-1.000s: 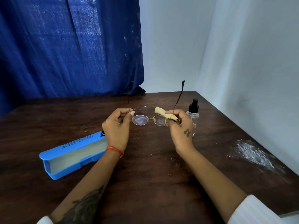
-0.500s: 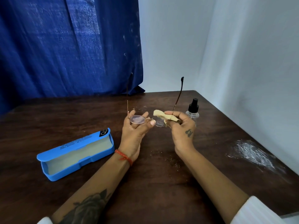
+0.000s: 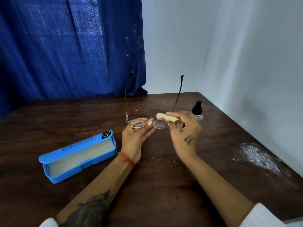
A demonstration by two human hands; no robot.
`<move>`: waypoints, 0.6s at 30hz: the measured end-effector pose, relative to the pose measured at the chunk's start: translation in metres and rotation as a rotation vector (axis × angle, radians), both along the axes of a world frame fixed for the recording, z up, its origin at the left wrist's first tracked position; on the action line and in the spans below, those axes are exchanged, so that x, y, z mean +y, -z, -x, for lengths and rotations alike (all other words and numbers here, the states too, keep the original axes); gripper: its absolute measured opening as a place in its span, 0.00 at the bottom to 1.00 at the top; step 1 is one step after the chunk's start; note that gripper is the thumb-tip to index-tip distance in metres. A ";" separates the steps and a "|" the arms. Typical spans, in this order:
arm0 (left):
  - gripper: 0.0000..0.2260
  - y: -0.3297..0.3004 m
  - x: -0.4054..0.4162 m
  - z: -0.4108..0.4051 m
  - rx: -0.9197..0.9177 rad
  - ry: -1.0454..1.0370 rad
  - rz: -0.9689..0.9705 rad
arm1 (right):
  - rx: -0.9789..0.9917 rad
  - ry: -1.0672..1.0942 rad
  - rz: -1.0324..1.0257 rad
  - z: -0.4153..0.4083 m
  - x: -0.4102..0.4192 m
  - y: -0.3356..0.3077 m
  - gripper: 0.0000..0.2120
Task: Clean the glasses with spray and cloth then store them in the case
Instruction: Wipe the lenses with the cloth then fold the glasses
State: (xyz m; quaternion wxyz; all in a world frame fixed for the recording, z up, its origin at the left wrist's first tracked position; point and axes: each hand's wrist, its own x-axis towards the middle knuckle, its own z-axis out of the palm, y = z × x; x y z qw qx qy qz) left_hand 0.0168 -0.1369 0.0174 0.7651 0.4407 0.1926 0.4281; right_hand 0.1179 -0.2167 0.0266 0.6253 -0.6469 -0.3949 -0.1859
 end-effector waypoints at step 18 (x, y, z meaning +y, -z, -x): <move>0.14 0.009 0.006 -0.002 0.013 -0.095 -0.083 | -0.343 -0.046 0.351 0.002 -0.004 0.005 0.10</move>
